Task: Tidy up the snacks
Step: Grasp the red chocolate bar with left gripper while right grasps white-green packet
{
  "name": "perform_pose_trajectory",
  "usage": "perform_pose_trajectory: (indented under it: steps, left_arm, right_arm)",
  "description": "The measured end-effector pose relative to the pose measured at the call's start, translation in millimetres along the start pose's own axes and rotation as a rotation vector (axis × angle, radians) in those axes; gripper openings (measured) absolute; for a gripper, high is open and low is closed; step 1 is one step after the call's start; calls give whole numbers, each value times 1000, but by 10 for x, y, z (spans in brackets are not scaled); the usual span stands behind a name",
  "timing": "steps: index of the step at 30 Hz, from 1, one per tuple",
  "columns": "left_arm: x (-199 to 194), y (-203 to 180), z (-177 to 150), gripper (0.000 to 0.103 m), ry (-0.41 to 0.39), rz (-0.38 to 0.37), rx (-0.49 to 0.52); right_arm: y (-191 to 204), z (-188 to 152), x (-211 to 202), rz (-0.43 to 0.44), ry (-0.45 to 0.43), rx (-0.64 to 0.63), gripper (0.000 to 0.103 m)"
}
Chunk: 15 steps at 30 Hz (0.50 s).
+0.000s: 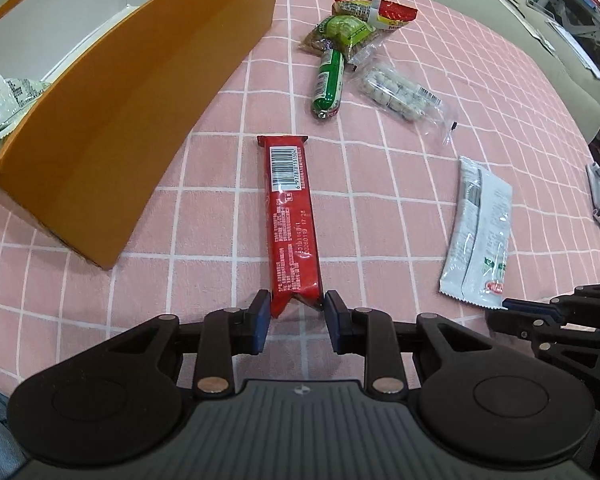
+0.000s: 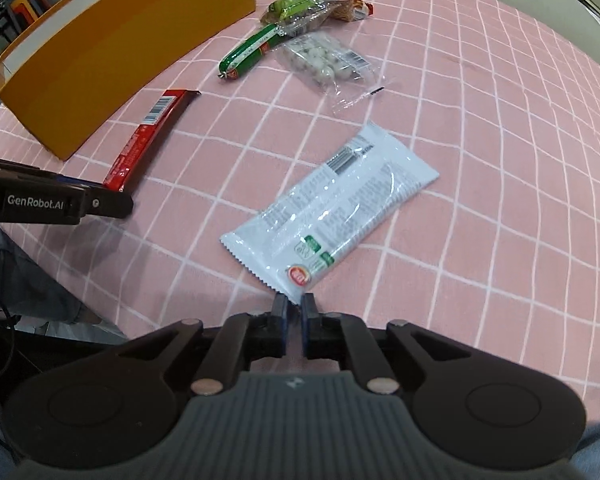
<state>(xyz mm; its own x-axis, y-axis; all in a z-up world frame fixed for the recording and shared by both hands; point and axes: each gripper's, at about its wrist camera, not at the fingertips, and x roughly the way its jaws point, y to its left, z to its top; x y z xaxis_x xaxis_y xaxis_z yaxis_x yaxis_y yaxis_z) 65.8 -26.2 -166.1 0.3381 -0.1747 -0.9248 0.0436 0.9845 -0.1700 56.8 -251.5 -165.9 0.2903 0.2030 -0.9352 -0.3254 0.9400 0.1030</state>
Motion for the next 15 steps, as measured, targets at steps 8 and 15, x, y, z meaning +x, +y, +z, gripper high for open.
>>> perform_pose_trajectory:
  steps: [8,15]
  left_arm:
    - [-158,34,78,59,-132,-26,-57]
    - [0,-34,253,61,-148,41,-49]
  right_arm:
    - [-173,70,-181,-35,-196,234,76]
    - [-150,248,41,-86,-201,420,81]
